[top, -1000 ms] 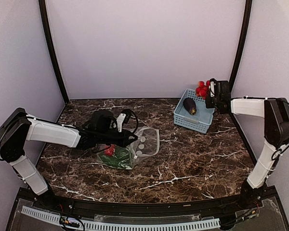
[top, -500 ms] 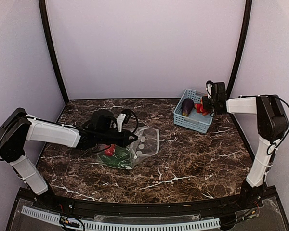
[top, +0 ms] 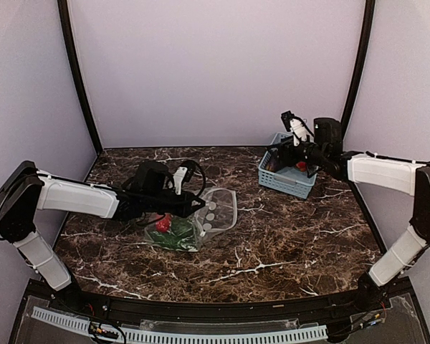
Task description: Open the zip-top bag and remove the fake food
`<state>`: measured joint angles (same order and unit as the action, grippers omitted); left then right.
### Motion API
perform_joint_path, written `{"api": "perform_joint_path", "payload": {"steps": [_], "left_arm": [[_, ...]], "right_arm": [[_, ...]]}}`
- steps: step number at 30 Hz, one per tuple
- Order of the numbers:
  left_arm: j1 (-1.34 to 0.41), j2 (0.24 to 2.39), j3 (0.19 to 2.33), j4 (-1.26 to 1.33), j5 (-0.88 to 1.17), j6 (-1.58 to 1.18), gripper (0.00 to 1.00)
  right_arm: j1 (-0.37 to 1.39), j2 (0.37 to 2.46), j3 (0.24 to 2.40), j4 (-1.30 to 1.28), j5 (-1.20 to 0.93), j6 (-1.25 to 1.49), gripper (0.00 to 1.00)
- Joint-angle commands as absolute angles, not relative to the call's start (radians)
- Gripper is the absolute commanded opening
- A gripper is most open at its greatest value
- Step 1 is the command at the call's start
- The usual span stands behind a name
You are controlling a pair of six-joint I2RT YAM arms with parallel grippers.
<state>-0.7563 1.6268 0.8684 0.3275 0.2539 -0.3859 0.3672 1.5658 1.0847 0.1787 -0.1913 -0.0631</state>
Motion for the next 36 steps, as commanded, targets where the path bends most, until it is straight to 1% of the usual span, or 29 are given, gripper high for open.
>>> {"api": "perform_joint_path", "payload": {"steps": [1, 5, 9, 12, 14, 18, 25, 29, 32, 34, 36], "left_arm": [[-0.752, 1.569, 0.885, 0.292, 0.275, -0.378, 0.01], [-0.753, 1.549, 0.884, 0.293, 0.295, -0.38, 0.01], [-0.753, 1.521, 0.885, 0.296, 0.327, -0.38, 0.01], [-0.753, 1.499, 0.882, 0.299, 0.341, -0.382, 0.01], [-0.753, 1.494, 0.878, 0.308, 0.358, -0.381, 0.01], [-0.753, 1.493, 0.873, 0.324, 0.405, -0.389, 0.01], [-0.753, 1.467, 0.841, 0.349, 0.438, -0.405, 0.01], [-0.753, 1.454, 0.832, 0.367, 0.453, -0.418, 0.01], [-0.752, 1.452, 0.831, 0.38, 0.466, -0.429, 0.01], [-0.753, 1.451, 0.831, 0.384, 0.468, -0.432, 0.01], [-0.752, 1.453, 0.828, 0.393, 0.472, -0.436, 0.01]], "right_arm": [[0.463, 1.505, 0.967, 0.255, -0.406, -0.055, 0.65], [0.557, 1.504, 0.899, 0.303, -0.471, -0.025, 0.62], [0.612, 1.545, 0.841, 0.392, -0.551, 0.052, 0.57], [0.666, 1.579, 0.805, 0.49, -0.578, 0.08, 0.52], [0.703, 1.614, 0.799, 0.535, -0.574, 0.081, 0.51], [0.761, 1.72, 0.817, 0.648, -0.58, 0.079, 0.48], [0.851, 1.882, 0.931, 0.681, -0.539, 0.023, 0.41], [0.897, 1.965, 0.964, 0.74, -0.529, -0.033, 0.4], [0.916, 2.027, 1.018, 0.733, -0.536, -0.06, 0.41], [0.922, 2.062, 1.048, 0.731, -0.543, -0.065, 0.43], [0.928, 2.089, 1.071, 0.735, -0.542, -0.069, 0.47]]}}
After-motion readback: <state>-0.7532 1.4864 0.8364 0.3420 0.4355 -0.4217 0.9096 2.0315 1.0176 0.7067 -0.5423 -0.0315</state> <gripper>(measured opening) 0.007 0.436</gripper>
